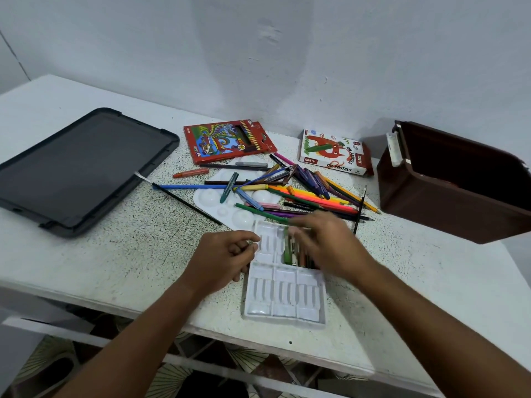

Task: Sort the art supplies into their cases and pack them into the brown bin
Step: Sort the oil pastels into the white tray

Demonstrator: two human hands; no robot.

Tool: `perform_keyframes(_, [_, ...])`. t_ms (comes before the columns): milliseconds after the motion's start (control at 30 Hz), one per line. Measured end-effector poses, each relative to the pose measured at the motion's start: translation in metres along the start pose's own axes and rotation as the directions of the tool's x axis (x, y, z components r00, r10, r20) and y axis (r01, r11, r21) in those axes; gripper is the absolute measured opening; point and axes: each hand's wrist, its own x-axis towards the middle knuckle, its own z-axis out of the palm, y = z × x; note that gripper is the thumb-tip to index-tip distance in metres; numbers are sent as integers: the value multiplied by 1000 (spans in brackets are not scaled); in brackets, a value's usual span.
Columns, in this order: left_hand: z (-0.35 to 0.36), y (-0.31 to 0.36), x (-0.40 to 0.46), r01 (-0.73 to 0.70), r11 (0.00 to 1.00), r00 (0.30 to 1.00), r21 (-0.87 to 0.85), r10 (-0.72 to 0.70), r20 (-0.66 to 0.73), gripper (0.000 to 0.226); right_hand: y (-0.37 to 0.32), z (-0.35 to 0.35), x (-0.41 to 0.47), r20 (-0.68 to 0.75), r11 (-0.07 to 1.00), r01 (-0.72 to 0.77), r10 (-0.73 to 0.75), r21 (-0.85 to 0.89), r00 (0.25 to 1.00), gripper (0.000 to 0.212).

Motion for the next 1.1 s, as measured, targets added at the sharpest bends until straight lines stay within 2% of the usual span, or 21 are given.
perform_keyframes(67, [0, 0, 0, 3, 1000, 1000, 0, -3, 1, 15, 18, -11, 26, -103, 989, -146, 148, 22, 984, 29])
perform_keyframes(133, [-1, 1, 0, 15, 1000, 1000, -12, -15, 0, 15, 39, -19, 53, -155, 953, -301, 291, -44, 944, 27])
perform_keyframes(267, [0, 1, -1, 45, 998, 999, -41, -45, -1, 13, 60, -23, 87, -141, 865, -478, 459, -155, 877, 25])
perform_keyframes(367, [1, -1, -1, 72, 995, 997, -65, -72, 5, 12, 59, -21, 96, -87, 844, -516, 509, -146, 856, 24])
perform_keyframes(533, [1, -2, -1, 81, 994, 997, -73, -79, 23, 13, 60, -19, 102, -84, 824, -552, 545, -132, 834, 24])
perform_keyframes(667, [0, -2, -1, 70, 995, 997, -67, -68, 27, 13, 63, -29, 98, -52, 823, -521, 524, -227, 850, 25])
perform_keyframes(733, [0, -3, 0, 65, 996, 998, -62, -63, 27, 13, 69, -37, 94, -65, 826, -475, 480, -305, 875, 24])
perform_keyframes(800, [0, -4, 0, 72, 994, 997, -76, -71, 25, 13, 71, -45, 86, -114, 868, -380, 363, -320, 925, 24])
perform_keyframes(867, [0, -4, 0, 72, 995, 997, -72, -70, 28, 13, 59, -44, 70, -118, 951, -120, 90, -284, 989, 20])
perform_keyframes(900, [1, -4, 0, 66, 996, 997, -63, -64, 31, 13, 47, -42, 58, -92, 958, 45, -73, -282, 993, 21])
perform_keyframes(967, [1, -4, 0, 55, 997, 998, -52, -53, 31, 13, 24, -32, 33, -15, 903, 301, -321, -307, 947, 28])
perform_keyframes(1000, [1, -4, 0, 48, 997, 999, -52, -46, 27, 13, 18, -24, 25, 28, 873, 375, -386, -311, 922, 31])
perform_keyframes(1100, [0, -5, 0, 23, 999, 1000, -39, -22, 17, 14, 17, -3, 17, 123, 854, 460, -444, -242, 888, 44])
